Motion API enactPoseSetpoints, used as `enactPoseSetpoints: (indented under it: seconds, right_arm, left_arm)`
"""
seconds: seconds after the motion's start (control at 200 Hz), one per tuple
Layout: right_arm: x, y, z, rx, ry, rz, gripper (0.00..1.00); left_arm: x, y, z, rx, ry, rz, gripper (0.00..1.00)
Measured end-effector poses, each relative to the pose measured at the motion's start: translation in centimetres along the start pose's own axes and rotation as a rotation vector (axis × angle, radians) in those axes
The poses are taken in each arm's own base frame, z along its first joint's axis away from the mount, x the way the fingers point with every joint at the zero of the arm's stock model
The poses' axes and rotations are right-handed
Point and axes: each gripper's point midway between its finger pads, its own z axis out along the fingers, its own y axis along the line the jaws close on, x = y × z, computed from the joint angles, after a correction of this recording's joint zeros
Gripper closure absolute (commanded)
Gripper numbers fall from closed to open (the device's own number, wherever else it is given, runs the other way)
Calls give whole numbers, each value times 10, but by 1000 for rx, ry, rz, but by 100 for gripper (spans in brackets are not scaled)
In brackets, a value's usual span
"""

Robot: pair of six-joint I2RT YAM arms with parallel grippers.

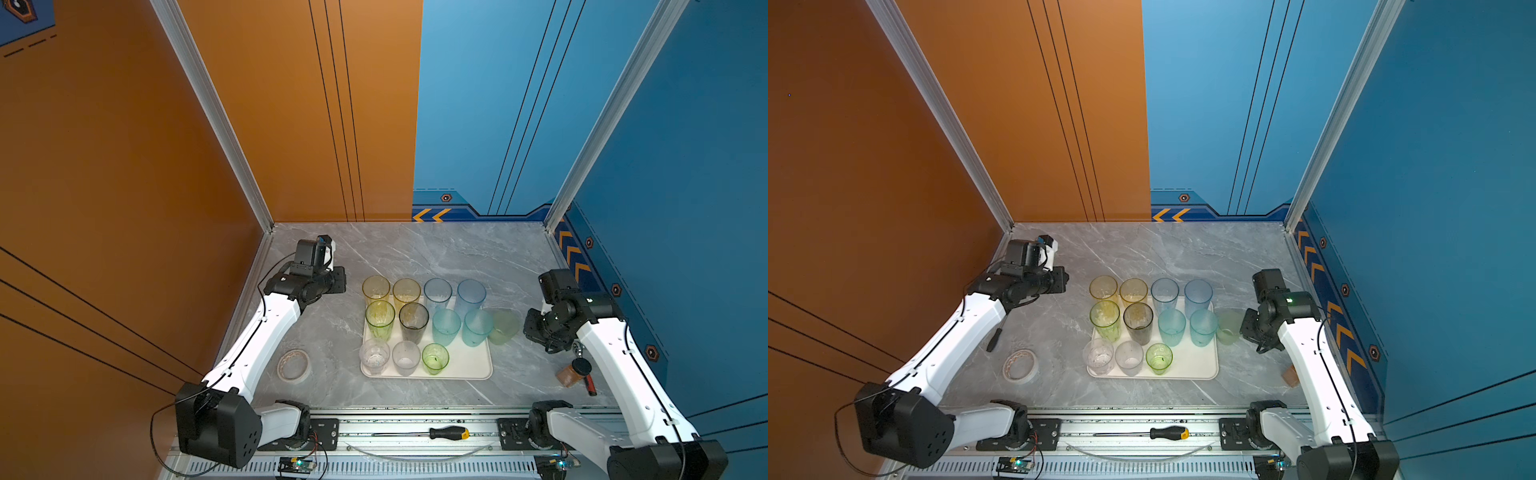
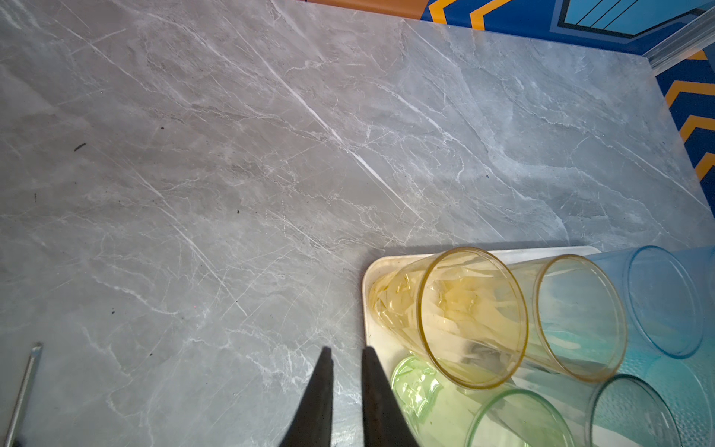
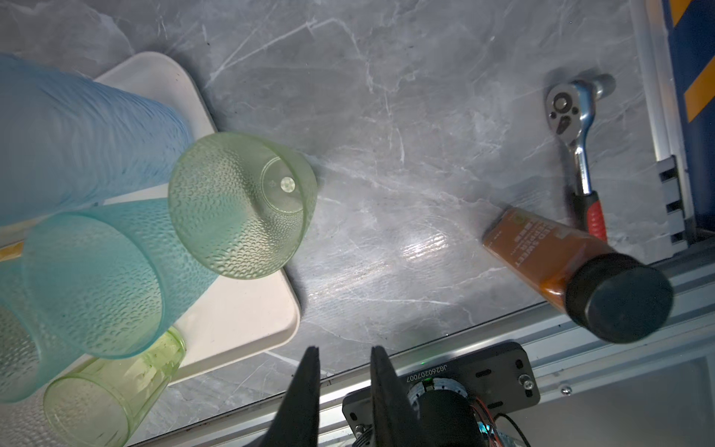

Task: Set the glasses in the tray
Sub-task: 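Open the right gripper and move it to the pale green frosted glass, then lower the right gripper around the pale green frosted glass and close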

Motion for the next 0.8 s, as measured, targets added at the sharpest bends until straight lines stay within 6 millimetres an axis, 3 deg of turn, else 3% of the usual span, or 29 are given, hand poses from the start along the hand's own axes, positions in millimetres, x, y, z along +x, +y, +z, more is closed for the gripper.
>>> enactPoseSetpoints:
  seconds: [0.29,0.796]
  right_arm:
    - [-8,15,3,-82,-14,-12,78]
    - [-15,20,32,-70,54,-25,78]
  left_arm:
    - [2,2,4,-10,10,-2,83]
    - [5,6,10,-26,31,-6,83]
